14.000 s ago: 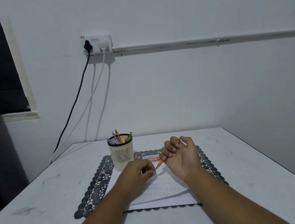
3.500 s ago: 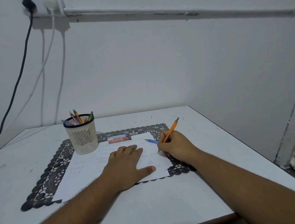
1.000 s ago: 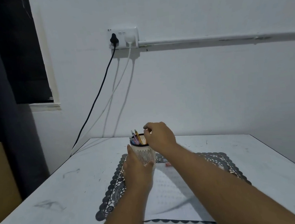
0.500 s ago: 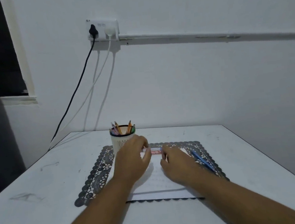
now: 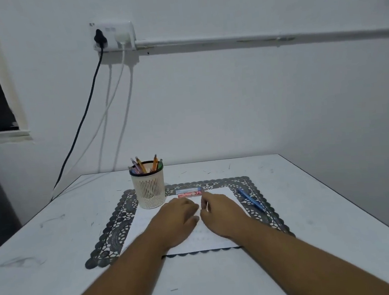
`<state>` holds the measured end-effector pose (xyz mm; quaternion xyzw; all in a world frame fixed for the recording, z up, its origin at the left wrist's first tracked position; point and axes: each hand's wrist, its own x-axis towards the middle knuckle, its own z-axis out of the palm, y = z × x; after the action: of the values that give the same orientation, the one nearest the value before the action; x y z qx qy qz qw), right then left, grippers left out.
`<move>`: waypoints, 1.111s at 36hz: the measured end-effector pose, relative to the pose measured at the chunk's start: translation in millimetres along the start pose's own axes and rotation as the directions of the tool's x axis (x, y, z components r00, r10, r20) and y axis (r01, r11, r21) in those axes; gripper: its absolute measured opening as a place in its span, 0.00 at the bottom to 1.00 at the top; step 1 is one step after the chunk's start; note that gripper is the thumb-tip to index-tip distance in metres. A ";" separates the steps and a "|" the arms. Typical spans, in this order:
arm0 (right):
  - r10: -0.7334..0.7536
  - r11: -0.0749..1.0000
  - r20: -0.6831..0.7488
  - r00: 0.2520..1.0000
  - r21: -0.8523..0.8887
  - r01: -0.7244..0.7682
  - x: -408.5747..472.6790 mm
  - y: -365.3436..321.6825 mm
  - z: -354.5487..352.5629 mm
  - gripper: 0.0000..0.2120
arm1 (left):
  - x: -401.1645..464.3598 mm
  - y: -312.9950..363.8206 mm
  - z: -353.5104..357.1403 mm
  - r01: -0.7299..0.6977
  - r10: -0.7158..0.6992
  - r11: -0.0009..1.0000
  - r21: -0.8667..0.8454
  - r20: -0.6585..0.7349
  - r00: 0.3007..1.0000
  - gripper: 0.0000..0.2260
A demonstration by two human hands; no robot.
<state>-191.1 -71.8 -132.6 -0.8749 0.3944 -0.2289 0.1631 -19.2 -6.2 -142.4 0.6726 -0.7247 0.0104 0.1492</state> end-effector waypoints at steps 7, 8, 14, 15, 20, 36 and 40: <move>0.216 0.976 -0.270 0.938 0.058 -0.208 3.1 22.6 -32.1 0.07 | -5.6 3.3 -3.2 -0.001 0.004 0.999 -0.039 0.069 0.998 0.24; 0.250 0.964 -0.272 0.929 -0.019 -0.265 5.6 28.8 -37.5 0.10 | -5.6 3.5 -3.2 -0.009 0.013 0.999 -0.053 0.074 0.997 0.24; 0.469 0.832 -0.206 0.859 -0.225 -0.508 7.8 54.0 -43.6 0.20 | -6.2 4.1 -4.2 -0.030 0.036 0.996 -0.088 0.067 0.997 0.24; 0.486 0.822 -0.190 0.853 -0.232 -0.520 7.5 56.8 -44.6 0.20 | -6.2 4.2 -4.1 -0.032 0.037 0.996 -0.086 0.066 0.997 0.24; 0.534 0.781 -0.153 0.832 -0.288 -0.554 8.5 62.0 -44.1 0.19 | -7.5 7.2 -6.0 -0.026 0.031 0.996 -0.082 0.065 0.997 0.22; -0.050 0.993 -0.123 0.991 0.097 0.062 4.8 7.0 -16.9 0.05 | -2.8 5.0 -20.3 -0.052 -0.026 0.987 -0.154 -0.469 0.883 0.23; -0.107 0.978 -0.046 0.993 0.177 0.113 3.3 4.0 -9.9 0.04 | -4.1 2.0 -20.2 -0.026 -0.005 0.996 -0.086 -0.346 0.938 0.13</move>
<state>-196.9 -77.9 -125.3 -0.8728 0.3262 -0.2879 0.2210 -16.9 2.3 -123.6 0.6491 -0.6905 0.0968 0.3042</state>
